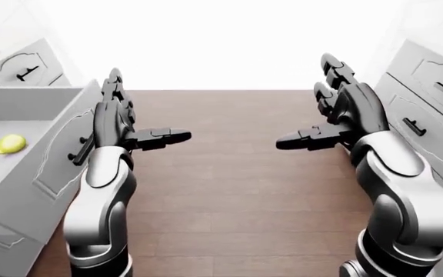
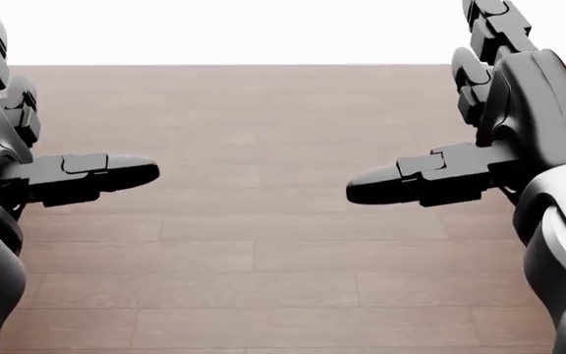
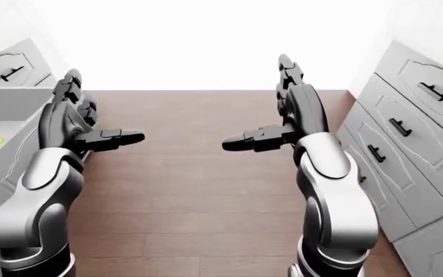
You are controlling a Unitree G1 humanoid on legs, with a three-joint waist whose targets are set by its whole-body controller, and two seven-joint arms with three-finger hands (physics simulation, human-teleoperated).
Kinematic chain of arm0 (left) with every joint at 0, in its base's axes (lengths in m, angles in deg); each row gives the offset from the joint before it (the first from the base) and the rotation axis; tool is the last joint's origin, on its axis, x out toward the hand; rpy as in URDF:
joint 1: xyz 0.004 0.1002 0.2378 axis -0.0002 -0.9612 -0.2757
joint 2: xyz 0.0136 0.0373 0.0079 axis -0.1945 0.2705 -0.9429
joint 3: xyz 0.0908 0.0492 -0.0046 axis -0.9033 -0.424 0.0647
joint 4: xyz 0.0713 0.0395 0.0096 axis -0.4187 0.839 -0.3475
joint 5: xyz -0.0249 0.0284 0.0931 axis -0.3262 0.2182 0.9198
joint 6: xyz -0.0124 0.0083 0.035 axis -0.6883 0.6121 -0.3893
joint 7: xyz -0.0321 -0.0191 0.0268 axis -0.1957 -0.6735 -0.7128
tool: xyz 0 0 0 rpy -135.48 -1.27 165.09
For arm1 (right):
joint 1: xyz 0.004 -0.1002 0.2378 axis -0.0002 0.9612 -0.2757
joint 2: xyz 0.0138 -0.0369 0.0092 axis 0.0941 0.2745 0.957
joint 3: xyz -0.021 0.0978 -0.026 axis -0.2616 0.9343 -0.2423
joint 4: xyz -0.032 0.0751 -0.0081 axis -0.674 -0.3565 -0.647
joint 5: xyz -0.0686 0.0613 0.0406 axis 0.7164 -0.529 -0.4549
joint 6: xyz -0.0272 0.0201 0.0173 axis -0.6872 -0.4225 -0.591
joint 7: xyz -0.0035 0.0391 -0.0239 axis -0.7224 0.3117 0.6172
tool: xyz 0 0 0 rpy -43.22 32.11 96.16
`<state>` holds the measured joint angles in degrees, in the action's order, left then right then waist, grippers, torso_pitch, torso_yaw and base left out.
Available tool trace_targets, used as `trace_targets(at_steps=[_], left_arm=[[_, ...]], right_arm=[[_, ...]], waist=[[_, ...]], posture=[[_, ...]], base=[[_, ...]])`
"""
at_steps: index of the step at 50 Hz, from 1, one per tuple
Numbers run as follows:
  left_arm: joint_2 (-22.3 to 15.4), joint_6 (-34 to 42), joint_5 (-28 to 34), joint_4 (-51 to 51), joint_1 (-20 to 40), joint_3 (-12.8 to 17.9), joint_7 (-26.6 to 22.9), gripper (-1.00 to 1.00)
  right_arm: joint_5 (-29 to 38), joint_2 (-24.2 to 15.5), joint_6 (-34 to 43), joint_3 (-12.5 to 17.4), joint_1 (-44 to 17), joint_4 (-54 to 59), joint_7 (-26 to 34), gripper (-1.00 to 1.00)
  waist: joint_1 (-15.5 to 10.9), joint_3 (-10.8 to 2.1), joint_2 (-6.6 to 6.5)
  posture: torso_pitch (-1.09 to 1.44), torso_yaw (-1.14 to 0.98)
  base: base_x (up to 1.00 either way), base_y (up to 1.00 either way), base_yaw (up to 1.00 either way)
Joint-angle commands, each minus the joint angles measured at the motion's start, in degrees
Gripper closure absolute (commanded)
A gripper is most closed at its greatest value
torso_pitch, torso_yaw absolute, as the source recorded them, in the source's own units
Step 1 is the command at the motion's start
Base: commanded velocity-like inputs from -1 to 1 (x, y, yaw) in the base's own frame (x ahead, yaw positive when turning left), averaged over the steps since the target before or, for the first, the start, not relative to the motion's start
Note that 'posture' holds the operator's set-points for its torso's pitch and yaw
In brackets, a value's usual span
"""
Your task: Close the right drawer.
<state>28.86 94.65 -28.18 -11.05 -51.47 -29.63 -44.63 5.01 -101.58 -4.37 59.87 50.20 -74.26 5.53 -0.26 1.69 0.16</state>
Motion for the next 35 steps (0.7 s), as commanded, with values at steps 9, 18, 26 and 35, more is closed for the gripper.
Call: trace_targets(at_steps=[9, 18, 26, 35], left_arm=[[-0.65, -0.49, -0.48, -2.95, 1.62, 0.5, 0.16, -1.0], [-0.76, 0.06, -0.78, -3.45, 1.79, 0.56, 0.42, -1.0], [-0.81, 0.63, -0.94, -3.91, 1.96, 0.58, 0.58, -1.0], [-1.09, 1.61, -1.28, -4.5, 2.61, 0.82, 0.8, -1.0]], right_arm=[[-0.07, -0.98, -1.29, -0.16, -1.34, -1.56, -0.66, -1.0], [0.1, -0.99, -1.03, -0.2, -1.48, -1.73, -0.41, -1.0], [0.13, -0.99, -0.96, -0.17, -1.58, -1.9, -0.33, -1.0], [0.28, -1.12, -0.49, -0.5, -2.27, -1.8, -0.22, -1.0]], waist=[[-0.06, -1.43, -0.24], [0.36, -1.57, 1.63], [0.85, -0.83, -0.62], [0.69, -1.41, -2.38]], posture=[[0.0, 0.0], [0.0, 0.0], [0.0, 0.0], [0.0, 0.0]], base=[[0.0, 0.0, 0.0], [0.0, 0.13, 0.0], [0.0, 0.38, 0.0], [0.0, 0.34, 0.0]])
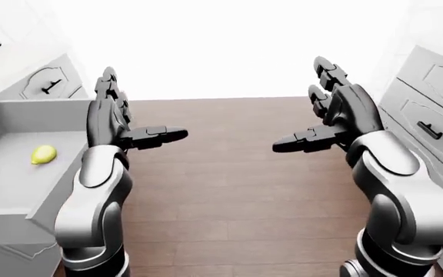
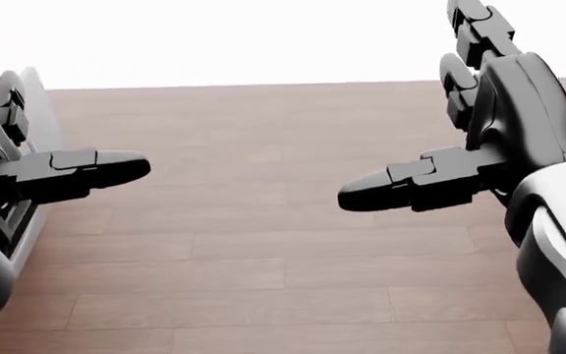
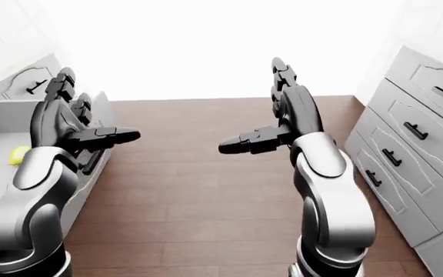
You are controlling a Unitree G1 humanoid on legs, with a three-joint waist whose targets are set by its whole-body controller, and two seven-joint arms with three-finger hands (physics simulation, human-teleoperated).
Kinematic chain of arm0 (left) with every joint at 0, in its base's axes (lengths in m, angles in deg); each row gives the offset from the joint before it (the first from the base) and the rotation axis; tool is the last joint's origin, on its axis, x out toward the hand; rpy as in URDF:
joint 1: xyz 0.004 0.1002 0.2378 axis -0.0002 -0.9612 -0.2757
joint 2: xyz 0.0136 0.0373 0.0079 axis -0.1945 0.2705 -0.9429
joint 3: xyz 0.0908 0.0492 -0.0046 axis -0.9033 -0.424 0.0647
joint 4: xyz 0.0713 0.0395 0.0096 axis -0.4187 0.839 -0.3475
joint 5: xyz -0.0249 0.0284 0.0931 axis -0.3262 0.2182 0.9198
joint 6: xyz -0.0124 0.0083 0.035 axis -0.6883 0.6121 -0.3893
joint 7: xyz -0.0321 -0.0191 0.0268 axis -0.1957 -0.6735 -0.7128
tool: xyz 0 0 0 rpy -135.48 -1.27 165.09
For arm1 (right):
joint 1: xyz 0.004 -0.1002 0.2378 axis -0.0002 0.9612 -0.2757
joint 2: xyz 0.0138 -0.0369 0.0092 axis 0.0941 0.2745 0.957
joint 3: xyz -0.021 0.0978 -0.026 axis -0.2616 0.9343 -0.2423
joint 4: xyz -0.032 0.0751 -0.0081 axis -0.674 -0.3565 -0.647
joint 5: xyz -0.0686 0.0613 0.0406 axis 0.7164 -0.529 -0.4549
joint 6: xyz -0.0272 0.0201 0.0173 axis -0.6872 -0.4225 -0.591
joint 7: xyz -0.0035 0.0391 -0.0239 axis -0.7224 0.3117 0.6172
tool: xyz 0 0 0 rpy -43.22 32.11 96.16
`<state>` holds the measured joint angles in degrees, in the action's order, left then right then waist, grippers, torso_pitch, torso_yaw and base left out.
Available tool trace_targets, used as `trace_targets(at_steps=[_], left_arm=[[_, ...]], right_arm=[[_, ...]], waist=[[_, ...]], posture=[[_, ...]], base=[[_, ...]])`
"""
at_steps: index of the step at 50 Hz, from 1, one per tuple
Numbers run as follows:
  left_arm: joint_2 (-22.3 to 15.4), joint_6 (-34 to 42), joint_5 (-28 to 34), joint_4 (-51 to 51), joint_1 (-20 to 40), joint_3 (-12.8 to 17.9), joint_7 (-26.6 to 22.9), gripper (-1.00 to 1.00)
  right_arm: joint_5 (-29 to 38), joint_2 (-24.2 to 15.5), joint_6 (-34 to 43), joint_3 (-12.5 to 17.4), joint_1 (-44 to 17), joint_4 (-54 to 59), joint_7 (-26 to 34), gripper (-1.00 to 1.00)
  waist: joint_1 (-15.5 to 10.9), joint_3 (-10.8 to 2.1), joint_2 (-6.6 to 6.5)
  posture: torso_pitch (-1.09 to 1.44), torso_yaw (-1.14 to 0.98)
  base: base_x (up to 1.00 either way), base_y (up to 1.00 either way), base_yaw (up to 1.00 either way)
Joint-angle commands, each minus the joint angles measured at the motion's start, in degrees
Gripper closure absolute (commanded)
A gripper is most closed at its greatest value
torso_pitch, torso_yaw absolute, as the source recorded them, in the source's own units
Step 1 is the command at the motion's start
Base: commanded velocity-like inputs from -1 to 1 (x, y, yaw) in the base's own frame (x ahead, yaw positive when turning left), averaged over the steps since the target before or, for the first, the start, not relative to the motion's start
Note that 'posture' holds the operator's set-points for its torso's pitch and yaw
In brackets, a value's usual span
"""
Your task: Close the right drawer.
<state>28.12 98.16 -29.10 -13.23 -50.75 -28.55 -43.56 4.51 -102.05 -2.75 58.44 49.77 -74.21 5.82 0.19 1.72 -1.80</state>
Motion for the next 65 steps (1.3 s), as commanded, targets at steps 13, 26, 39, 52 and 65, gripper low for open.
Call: trace_targets(at_steps=[13, 26, 39, 52, 65], left_arm=[[-0.82, -0.58, -1.18, -3.07, 2.89, 0.15, 0.41, -1.0], [-1.22, 1.47, -2.28, -4.71, 3.77, 0.49, 1.27, -1.0], [-1.44, 2.2, -2.85, -5.64, 3.67, 0.66, 1.57, -1.0], [-1.77, 2.6, -3.27, -5.5, 4.35, 0.8, 1.86, -1.0], [-1.78, 3.5, -3.77, -6.28, 4.69, 0.9, 2.3, -1.0]], right_arm=[[1.15, -0.84, -1.22, 0.95, -2.34, -2.53, -0.07, -1.0], [1.66, -1.0, -0.32, 0.7, -2.82, -3.1, 0.13, -1.0], [2.07, -0.89, 0.13, 0.52, -3.0, -3.46, 0.38, -1.0], [2.44, -0.92, -0.06, 0.23, -3.98, -2.32, 0.69, -1.0], [2.68, -1.16, 0.85, 0.59, -4.2, -3.24, 1.04, -1.0]], waist=[[0.07, -1.37, 4.86], [0.14, -0.81, -2.19], [0.07, -0.9, 5.36], [0.37, -0.79, -2.41], [0.33, -1.07, 4.43]], posture=[[0.0, 0.0], [0.0, 0.0], [0.0, 0.0], [0.0, 0.0], [0.0, 0.0]], base=[[0.0, 0.23, 0.0], [0.0, 0.22, 0.0], [0.0, 0.23, 0.0], [0.0, 0.23, 0.0], [0.0, 0.24, 0.0]])
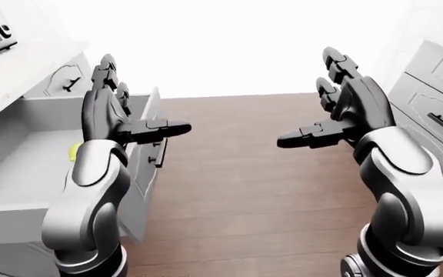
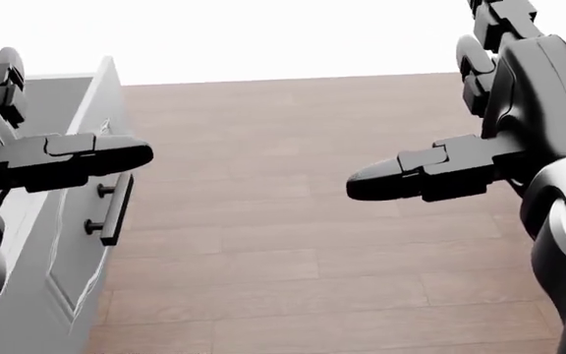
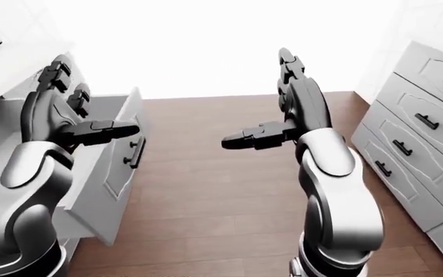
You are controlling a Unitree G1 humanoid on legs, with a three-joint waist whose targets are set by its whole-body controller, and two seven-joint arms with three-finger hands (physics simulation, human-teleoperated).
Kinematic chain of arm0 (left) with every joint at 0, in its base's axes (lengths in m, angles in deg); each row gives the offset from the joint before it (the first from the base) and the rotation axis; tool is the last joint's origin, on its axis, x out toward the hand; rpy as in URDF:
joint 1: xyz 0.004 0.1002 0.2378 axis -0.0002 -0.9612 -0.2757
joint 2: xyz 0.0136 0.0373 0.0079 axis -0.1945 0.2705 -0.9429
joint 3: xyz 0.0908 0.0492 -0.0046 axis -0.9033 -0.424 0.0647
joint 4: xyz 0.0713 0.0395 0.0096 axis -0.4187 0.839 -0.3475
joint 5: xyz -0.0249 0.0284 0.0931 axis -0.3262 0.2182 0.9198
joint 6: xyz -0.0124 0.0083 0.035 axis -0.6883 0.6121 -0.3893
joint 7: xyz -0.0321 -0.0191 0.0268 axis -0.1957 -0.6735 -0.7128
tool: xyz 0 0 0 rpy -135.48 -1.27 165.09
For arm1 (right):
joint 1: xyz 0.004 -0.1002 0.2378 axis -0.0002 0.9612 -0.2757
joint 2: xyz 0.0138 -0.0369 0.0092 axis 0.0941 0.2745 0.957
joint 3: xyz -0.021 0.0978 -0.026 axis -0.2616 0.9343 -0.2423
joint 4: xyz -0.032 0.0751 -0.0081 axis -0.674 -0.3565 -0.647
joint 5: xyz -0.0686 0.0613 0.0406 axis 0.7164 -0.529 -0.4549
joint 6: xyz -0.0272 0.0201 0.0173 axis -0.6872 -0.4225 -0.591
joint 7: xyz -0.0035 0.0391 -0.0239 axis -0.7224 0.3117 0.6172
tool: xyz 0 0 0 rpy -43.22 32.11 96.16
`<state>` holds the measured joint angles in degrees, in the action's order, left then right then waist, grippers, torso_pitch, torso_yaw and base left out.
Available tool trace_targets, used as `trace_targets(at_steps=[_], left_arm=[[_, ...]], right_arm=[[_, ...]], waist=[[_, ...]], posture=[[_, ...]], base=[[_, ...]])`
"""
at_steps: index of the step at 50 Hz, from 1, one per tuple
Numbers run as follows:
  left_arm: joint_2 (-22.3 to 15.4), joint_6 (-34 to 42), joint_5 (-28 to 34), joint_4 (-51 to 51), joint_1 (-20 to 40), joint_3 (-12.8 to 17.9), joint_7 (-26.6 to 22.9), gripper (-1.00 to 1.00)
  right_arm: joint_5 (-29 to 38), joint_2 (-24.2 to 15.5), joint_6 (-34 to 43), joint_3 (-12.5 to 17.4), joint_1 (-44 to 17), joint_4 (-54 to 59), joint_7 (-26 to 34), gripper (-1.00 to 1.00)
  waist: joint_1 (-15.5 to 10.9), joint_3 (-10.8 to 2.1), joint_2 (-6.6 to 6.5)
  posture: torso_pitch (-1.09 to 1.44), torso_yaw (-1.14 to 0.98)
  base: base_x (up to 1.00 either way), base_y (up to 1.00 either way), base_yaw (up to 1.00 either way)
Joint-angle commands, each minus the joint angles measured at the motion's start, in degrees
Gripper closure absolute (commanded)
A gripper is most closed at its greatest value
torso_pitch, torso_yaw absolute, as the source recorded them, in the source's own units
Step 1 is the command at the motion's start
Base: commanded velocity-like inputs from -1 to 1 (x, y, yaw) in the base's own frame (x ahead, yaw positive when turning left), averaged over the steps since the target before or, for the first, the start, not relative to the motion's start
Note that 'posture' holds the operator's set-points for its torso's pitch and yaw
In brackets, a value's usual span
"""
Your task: Close the right drawer.
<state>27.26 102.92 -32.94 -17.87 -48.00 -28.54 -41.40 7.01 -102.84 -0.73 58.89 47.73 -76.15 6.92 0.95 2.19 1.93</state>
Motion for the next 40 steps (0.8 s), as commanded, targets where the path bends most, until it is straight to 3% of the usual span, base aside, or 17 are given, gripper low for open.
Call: trace_targets(at_steps=[1, 4, 8, 9, 11, 12, 13, 20, 24, 25, 28, 33, 35, 37, 38, 39, 40], left_arm=[[-0.95, -1.25, 0.05, -1.63, 1.99, 0.87, 0.18, -1.0], [-1.07, -1.37, 0.06, -1.04, 2.41, 0.78, 0.22, -1.0], [-1.39, -0.65, -0.21, -0.75, 3.49, 0.98, 0.36, -1.0], [-1.53, -0.41, -0.33, -0.59, 3.89, 1.06, 0.4, -1.0], [-2.05, 0.79, -0.78, -0.48, 5.27, 1.37, 0.56, -1.0], [-2.31, 1.49, -1.08, -0.51, 6.03, 1.53, 0.7, -1.0], [-2.48, 1.9, -1.32, -0.54, 6.48, 1.61, 0.82, -1.0], [-3.35, 3.8, -2.93, -0.84, 8.58, 1.99, 1.72, -1.0], [-3.7, 4.54, -3.43, -1.35, 9.05, 2.04, 2.09, -1.0], [-3.77, 4.75, -3.59, -1.49, 9.16, 2.1, 2.15, -1.0], [-3.99, 4.78, -3.72, -1.49, 9.32, 1.97, 2.31, -1.0], [-4.27, 5.6, -4.15, -1.84, 10.14, 2.07, 2.65, -1.0], [-4.32, 5.54, -4.2, -1.81, 10.18, 2.04, 2.71, -1.0], [-4.41, 5.48, -4.24, -1.75, 10.2, 2.05, 2.72, -1.0], [-4.44, 5.51, -4.29, -1.68, 10.31, 2.09, 2.76, -1.0], [-4.47, 5.56, -4.32, -1.74, 10.36, 2.08, 2.81, -1.0], [-4.47, 5.71, -4.39, -1.88, 10.43, 2.07, 2.88, -1.0]], right_arm=[[0.16, -0.46, -0.95, 0.18, -2.35, -1.35, -0.01, -1.0], [0.2, -0.76, -0.43, 0.22, -3.19, -1.05, 0.04, -1.0], [0.09, -1.31, -0.43, 0.62, -4.35, 0.32, 0.35, -1.0], [0.05, -1.47, -0.4, 0.72, -4.65, 0.67, 0.41, -1.0], [0.0, -1.88, 0.03, 0.71, -5.56, 1.28, 0.47, -1.0], [-0.03, -2.18, 0.16, 0.78, -6.2, 1.86, 0.58, -1.0], [-0.04, -2.37, 0.1, 0.86, -6.52, 2.3, 0.64, -1.0], [-0.09, -3.62, 0.31, 1.11, -8.7, 4.81, 1.09, -1.0], [-0.05, -4.03, 0.13, 1.27, -9.14, 5.77, 1.29, -1.0], [-0.05, -4.09, 0.12, 1.3, -9.14, 5.85, 1.33, -1.0], [0.05, -4.15, 0.25, 0.98, -9.54, 6.22, 1.33, -1.0], [0.29, -4.23, 0.08, 0.45, -10.79, 7.53, 1.59, -1.0], [0.4, -4.28, -0.13, 0.43, -10.96, 7.99, 1.71, -1.0], [0.5, -4.33, -0.01, 0.4, -11.22, 8.09, 1.81, -1.0], [0.6, -4.34, 0.08, 0.25, -11.5, 8.25, 1.85, -1.0], [0.67, -4.32, 0.06, 0.19, -11.65, 8.39, 1.89, -1.0], [0.75, -4.31, -0.06, 0.11, -11.73, 8.55, 1.95, -1.0]], waist=[[-0.65, -1.72, 1.11], [-0.79, -2.0, 0.26], [-0.59, -0.96, -2.59], [-0.4, -1.11, -4.01], [-0.43, -2.46, -8.85], [-0.69, -1.5, -5.39], [-0.51, -1.46, -6.26], [-0.42, -1.22, -2.38], [-0.52, -1.76, 2.12], [-0.08, -1.37, 0.68], [-0.59, -1.96, 1.17], [-0.81, -1.01, -1.61], [-0.49, -1.04, -3.87], [-0.4, -2.21, -8.68], [-0.65, -1.38, -5.48], [-0.45, -1.3, -6.4], [-0.68, -1.46, -5.92]], posture=[[0.0, 0.0], [0.0, 0.0], [0.0, 0.0], [0.0, 0.0], [0.0, 0.0], [0.0, 0.0], [0.0, 0.0], [0.0, 0.0], [0.0, 0.0], [0.0, 0.0], [0.0, 0.0], [0.0, 0.0], [0.0, 0.0], [0.0, 0.0], [0.0, 0.0], [0.0, 0.0], [0.0, 0.0]], base=[[0.0, 0.23, 0.0], [0.0, 0.23, 0.0], [0.0, 0.23, 0.0], [0.0, 0.23, 0.0], [0.0, 0.23, 0.0], [0.0, 0.24, 0.0], [0.0, 0.23, 0.0], [0.0, 0.24, 0.0], [0.0, 0.24, 0.0], [0.0, 0.23, 0.0], [0.0, 0.23, 0.0], [0.0, 0.23, 0.0], [0.0, 0.23, 0.0], [0.0, 0.23, 0.0], [0.0, 0.23, 0.0], [0.0, 0.23, 0.0], [0.0, 0.23, 0.0]])
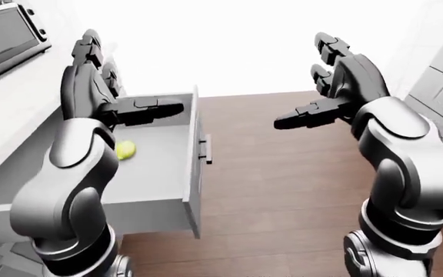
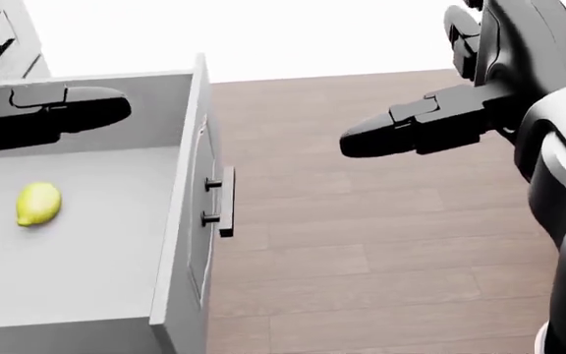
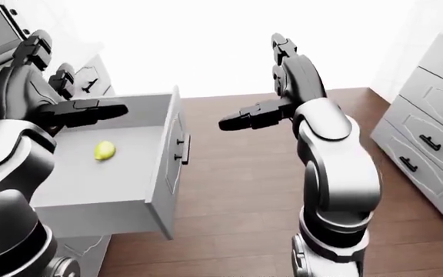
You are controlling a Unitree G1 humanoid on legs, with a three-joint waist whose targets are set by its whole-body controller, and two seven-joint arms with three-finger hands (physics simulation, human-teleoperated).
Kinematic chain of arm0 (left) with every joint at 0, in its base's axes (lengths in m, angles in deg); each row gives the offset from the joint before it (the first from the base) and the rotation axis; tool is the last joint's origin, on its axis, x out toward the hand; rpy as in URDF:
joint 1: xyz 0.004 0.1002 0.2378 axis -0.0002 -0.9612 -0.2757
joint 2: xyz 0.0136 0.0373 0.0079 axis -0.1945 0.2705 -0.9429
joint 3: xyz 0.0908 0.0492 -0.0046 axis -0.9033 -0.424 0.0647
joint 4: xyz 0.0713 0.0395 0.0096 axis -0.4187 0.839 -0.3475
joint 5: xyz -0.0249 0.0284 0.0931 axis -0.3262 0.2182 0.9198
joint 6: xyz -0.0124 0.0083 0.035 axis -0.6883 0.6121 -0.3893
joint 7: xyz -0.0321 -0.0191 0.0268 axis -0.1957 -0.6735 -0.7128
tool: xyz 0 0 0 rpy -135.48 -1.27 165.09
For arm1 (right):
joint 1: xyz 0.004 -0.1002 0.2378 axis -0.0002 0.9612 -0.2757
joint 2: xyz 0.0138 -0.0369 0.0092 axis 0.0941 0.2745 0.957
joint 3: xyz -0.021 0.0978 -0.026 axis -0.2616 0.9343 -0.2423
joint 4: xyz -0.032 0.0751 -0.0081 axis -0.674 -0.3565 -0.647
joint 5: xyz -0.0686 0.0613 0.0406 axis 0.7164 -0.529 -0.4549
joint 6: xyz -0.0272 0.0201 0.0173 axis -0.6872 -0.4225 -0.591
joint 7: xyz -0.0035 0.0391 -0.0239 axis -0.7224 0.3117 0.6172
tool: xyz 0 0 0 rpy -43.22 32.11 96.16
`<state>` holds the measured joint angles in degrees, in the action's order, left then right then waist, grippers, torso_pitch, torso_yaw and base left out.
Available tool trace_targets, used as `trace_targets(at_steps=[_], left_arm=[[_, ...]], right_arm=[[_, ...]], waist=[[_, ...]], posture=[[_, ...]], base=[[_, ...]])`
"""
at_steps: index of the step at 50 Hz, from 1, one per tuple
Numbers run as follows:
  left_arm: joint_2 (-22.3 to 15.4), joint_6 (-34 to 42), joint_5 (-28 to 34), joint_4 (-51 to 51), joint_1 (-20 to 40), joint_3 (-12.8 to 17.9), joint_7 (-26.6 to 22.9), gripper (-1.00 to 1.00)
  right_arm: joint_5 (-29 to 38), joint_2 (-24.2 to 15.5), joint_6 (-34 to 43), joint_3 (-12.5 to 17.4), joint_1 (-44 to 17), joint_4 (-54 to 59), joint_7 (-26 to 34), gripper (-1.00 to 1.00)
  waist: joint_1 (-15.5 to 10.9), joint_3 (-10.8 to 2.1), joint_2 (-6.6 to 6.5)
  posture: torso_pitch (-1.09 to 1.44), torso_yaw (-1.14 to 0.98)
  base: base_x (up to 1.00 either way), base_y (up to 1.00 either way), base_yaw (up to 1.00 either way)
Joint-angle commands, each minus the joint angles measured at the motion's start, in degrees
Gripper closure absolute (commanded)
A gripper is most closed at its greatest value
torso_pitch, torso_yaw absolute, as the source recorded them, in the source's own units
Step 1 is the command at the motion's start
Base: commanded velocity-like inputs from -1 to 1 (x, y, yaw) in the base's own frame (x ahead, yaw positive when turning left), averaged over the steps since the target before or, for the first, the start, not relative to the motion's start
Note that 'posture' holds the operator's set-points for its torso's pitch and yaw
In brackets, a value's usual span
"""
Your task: Close the right drawer.
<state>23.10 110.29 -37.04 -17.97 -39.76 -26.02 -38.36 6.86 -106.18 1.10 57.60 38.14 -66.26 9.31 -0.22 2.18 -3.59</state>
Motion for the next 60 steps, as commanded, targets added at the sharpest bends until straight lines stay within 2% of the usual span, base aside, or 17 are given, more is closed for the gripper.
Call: trace_targets(at_steps=[1, 7, 10, 11, 15, 19, 21, 23, 24, 25, 31, 36, 42, 45, 47, 49, 60], left_arm=[[-0.31, -1.59, -0.31, -1.88, 2.2, -0.46, -0.09, -1.0], [-0.28, -1.18, -0.55, -2.41, 2.34, -0.47, 0.2, -1.0], [-0.22, -0.97, -0.66, -2.83, 2.18, -0.46, 0.3, -1.0], [-0.23, -0.9, -0.69, -2.87, 2.22, -0.42, 0.33, -1.0], [-0.25, -0.1, -1.02, -3.61, 2.55, -0.31, 0.62, -1.0], [-0.45, 0.17, -1.27, -3.68, 2.81, -0.1, 0.71, -1.0], [-0.52, 0.17, -1.35, -3.66, 2.85, -0.05, 0.77, -1.0], [-0.6, 0.35, -1.54, -3.73, 3.0, 0.11, 0.83, -1.0], [-0.68, 0.42, -1.6, -3.83, 3.05, 0.11, 0.9, -1.0], [-0.69, 0.53, -1.68, -3.91, 3.1, 0.12, 0.95, -1.0], [-0.82, 1.22, -2.19, -4.51, 3.5, 0.23, 1.36, -1.0], [-1.01, 1.49, -2.49, -4.62, 3.85, 0.3, 1.6, -1.0], [-1.26, 1.88, -2.93, -4.53, 4.46, 0.45, 1.89, -1.0], [-1.43, 1.69, -3.03, -4.4, 4.38, 0.5, 1.9, -1.0], [-1.56, 1.69, -3.12, -4.31, 4.48, 0.55, 1.91, -1.0], [-1.69, 1.92, -3.37, -4.23, 4.82, 0.79, 2.0, -1.0], [-1.72, 2.85, -4.29, -5.1, 5.19, 0.82, 2.77, -1.0]], right_arm=[[0.97, -0.97, -1.88, 1.4, -2.24, -1.27, -0.38, -1.0], [1.42, -0.8, -1.73, 1.18, -2.35, -1.56, -0.13, -1.0], [1.53, -0.8, -1.38, 1.35, -2.09, -2.21, 0.08, -1.0], [1.57, -0.8, -1.27, 1.36, -2.05, -2.37, 0.11, -1.0], [1.85, -0.74, -0.68, 1.08, -2.49, -2.74, 0.21, -1.0], [2.08, -0.84, -0.3, 0.94, -3.0, -2.73, 0.45, -1.0], [2.21, -0.88, -0.15, 0.88, -3.17, -2.7, 0.52, -1.0], [2.33, -0.87, 0.12, 0.79, -3.35, -2.85, 0.6, -1.0], [2.41, -0.87, 0.15, 0.78, -3.29, -2.96, 0.66, -1.0], [2.44, -0.87, 0.23, 0.79, -3.35, -3.01, 0.74, -1.0], [2.71, -0.84, 0.61, 0.77, -3.36, -3.45, 1.05, -1.0], [2.94, -0.78, 0.84, 0.65, -3.48, -3.66, 1.17, -1.0], [3.3, -0.78, 1.0, 0.26, -4.29, -3.18, 1.42, -1.0], [3.45, -0.65, 0.6, 0.19, -4.41, -2.62, 1.48, -1.0], [3.55, -0.57, 0.53, 0.09, -4.54, -2.43, 1.53, -1.0], [3.67, -0.63, 0.79, -0.01, -5.01, -2.28, 1.67, -1.0], [4.24, -0.69, 1.38, -0.19, -5.62, -2.47, 2.24, -1.0]], waist=[[0.54, -1.68, 0.25], [0.73, -1.06, 3.78], [0.57, -1.58, 7.49], [0.97, -1.21, 5.96], [0.42, -1.97, 6.19], [0.38, -0.82, 3.76], [0.71, -0.89, 1.45], [0.77, -2.14, -3.35], [0.55, -1.22, -0.06], [0.75, -1.16, -0.95], [0.78, -1.02, 2.34], [0.63, -1.39, 6.97], [0.31, -1.83, 5.75], [0.3, -0.86, 4.11], [0.6, -0.78, 2.13], [0.89, -1.82, -2.15], [0.81, -0.91, 3.98]], posture=[[0.0, 0.0], [0.0, 0.0], [0.0, 0.0], [0.0, 0.0], [0.0, 0.0], [0.0, 0.0], [0.0, 0.0], [0.0, 0.0], [0.0, 0.0], [0.0, 0.0], [0.0, 0.0], [0.0, 0.0], [0.0, 0.0], [0.0, 0.0], [0.0, 0.0], [0.0, 0.0], [0.0, 0.0]], base=[[0.0, 0.24, 0.0], [0.0, 0.24, 0.0], [0.0, 0.24, 0.0], [0.0, 0.23, 0.0], [0.0, 0.24, 0.0], [0.0, 0.23, 0.0], [0.0, 0.24, 0.0], [0.0, 0.23, 0.0], [0.0, 0.24, 0.0], [0.0, 0.24, 0.0], [0.0, 0.24, 0.0], [0.0, 0.24, 0.0], [0.0, 0.24, 0.0], [0.0, 0.24, 0.0], [0.0, 0.24, 0.0], [0.0, 0.24, 0.0], [0.0, 0.24, 0.0]])
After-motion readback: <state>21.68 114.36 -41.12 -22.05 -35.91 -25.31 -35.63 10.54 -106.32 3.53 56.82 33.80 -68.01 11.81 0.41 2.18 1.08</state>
